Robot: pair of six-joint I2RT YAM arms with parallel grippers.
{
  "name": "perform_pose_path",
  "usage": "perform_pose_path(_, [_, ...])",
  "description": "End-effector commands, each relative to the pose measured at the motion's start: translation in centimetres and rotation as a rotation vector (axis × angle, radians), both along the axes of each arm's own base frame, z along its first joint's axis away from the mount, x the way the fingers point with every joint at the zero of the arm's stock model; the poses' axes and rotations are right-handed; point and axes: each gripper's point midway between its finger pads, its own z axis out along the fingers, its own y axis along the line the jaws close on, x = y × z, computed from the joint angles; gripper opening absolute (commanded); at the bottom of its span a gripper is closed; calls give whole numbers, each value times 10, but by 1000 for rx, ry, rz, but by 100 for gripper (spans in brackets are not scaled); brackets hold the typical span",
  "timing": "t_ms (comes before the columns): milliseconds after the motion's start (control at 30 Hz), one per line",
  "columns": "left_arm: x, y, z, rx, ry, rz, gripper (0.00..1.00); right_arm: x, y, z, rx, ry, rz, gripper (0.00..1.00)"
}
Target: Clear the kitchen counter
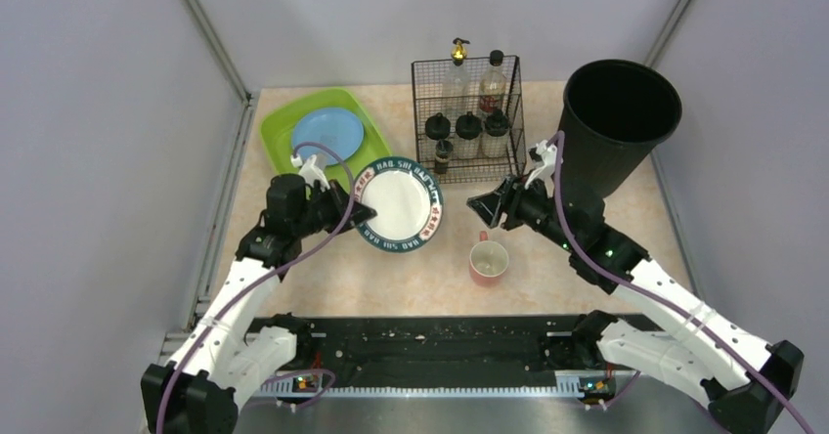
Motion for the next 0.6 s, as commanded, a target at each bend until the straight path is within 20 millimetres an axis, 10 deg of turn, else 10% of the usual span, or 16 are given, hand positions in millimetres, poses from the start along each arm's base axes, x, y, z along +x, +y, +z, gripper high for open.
perform_pose_path(0, [35, 10, 52, -3, -162, 108, 0, -8, -13, -11, -55, -10, -17, 52])
perform_pose_path(567, [123, 73, 82, -211, -149, 421, 0, -28, -35, -29, -109, -18, -14, 52])
